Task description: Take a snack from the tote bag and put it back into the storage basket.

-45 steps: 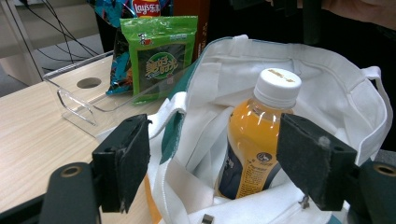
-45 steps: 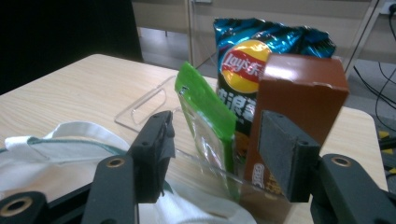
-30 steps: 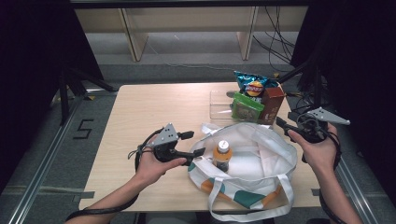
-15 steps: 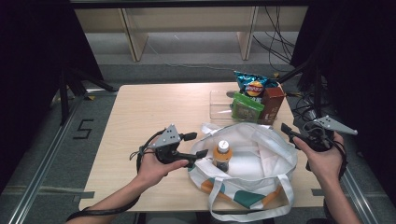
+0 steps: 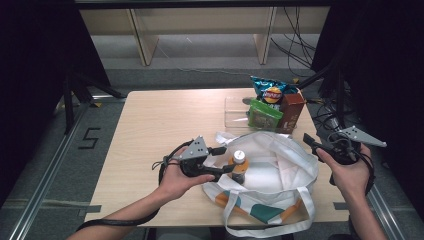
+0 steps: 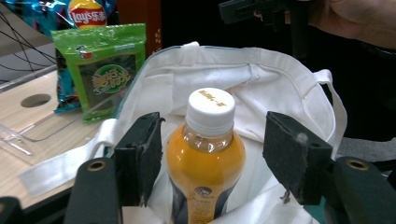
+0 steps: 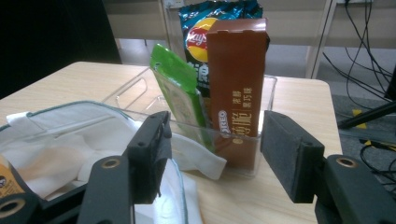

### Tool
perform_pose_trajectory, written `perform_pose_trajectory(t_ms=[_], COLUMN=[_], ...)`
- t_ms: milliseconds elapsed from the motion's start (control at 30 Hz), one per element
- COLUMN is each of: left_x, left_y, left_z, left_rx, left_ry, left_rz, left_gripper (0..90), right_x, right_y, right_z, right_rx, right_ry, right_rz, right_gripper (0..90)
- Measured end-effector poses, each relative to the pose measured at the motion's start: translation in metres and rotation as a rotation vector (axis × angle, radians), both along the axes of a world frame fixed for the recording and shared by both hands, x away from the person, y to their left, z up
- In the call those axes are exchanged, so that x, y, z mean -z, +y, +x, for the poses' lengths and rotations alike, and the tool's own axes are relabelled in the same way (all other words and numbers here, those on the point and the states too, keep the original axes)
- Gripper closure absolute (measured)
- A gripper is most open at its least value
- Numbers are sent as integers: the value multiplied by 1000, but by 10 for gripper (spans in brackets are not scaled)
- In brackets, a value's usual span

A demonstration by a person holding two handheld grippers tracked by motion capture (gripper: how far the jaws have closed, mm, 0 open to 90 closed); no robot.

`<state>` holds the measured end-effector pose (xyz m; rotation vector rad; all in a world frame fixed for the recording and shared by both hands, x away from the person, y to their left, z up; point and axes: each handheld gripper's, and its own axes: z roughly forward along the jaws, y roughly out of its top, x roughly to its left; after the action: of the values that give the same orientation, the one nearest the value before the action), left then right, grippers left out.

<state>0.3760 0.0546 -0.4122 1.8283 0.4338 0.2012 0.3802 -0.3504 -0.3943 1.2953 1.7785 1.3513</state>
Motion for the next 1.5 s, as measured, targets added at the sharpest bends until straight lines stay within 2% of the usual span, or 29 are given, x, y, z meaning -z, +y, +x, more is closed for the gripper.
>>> perform_pose_trajectory(t_ms=[33, 133, 167, 200, 300, 467, 533, 667, 733, 767, 833, 867, 967, 1033, 1167, 1233, 1267, 1367, 1500], left_x=[0, 0, 1, 0, 3, 7, 7, 6, 7, 7, 8, 9, 10, 11, 11, 12, 12, 12, 13], left_y=[-1, -5, -7, -7, -11, -16, -18, -21, -23, -23, -25, -26, -27, -28, -28, -29, -30, -31, -31], left_z=[2, 4, 5, 5, 7, 9, 10, 11, 11, 12, 13, 12, 13, 14, 15, 15, 16, 16, 17], left_rx=[7, 5, 12, 10, 14, 17, 29, 27, 28, 32, 34, 33, 33, 31, 30, 25, 28, 26, 25], left_ry=[-7, -4, -3, -2, 0, 9, 7, -4, -3, -6, -11, -3, -14, -16, -23, -22, -24, -31, -33], left_rz=[4, 3, -6, 5, 6, 2, -8, 4, 0, 7, 10, 5, 18, 16, 25, 23, 18, 25, 22], left_gripper=[387, 399, 401, 406, 415, 425, 427, 435, 442, 445, 449, 454, 476, 492, 508, 511, 511, 524, 551], right_x=[0, 1, 2, 3, 2, 2, 2, 2, 3, 4, 3, 3, 4, 5, 5, 6, 6, 6, 6], right_y=[1, 1, 1, 1, 2, 0, 0, -1, 0, 3, 3, 3, 2, 1, 2, 1, 2, 1, 2], right_z=[-1, -1, 0, 1, 0, 0, 0, 2, 2, 1, 1, 1, 2, 2, 2, 3, 3, 3, 3], right_rx=[2, 1, 12, 16, 9, 6, 5, -13, -7, 13, -3, -4, -6, -11, -7, -9, -1, -22, 0], right_ry=[8, 11, -2, -18, 13, 10, 14, -4, -2, 0, 16, 16, 17, 1, 11, -7, -8, 10, -6], right_rz=[15, 13, -2, 1, 10, 10, 9, -2, -10, 8, 5, 4, 6, -11, -9, -22, -5, -11, 1], right_gripper=[433, 432, 433, 432, 432, 432, 432, 432, 432, 431, 431, 431, 431, 431, 431, 431, 432, 432, 432])
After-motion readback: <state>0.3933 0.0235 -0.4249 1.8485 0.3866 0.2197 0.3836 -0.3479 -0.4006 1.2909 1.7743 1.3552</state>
